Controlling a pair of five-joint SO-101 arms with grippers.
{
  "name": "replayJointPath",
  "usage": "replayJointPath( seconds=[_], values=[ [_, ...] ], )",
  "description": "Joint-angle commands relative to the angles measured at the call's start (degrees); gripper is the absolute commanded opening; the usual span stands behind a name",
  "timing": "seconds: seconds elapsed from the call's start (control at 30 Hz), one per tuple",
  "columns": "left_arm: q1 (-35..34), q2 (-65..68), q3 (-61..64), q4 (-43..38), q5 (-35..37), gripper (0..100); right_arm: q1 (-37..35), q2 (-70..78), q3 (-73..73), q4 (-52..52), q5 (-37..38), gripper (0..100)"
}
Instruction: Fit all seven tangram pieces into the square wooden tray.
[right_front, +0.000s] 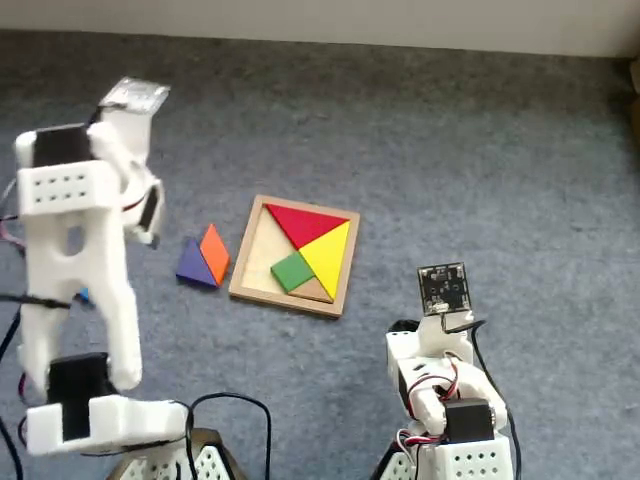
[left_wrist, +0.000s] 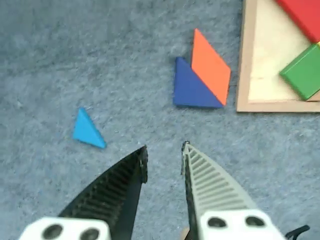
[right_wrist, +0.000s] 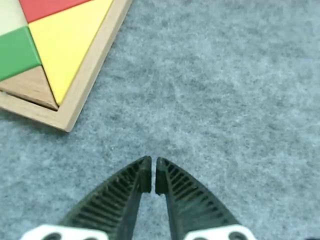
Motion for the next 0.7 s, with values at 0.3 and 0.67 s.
replayJointPath(
  seconds=[0.3, 0.67],
  values=[
    [-16.9, -4.5, 22.3, -17.6, -13.5, 25, 0.7, -0.7, 6.2, -0.7, -0.4, 2.9],
    [-18.2, -4.4, 37.2, -36.9, -13.5, 25, 0.7, -0.7, 6.2, -0.6, -0.4, 2.9]
  ],
)
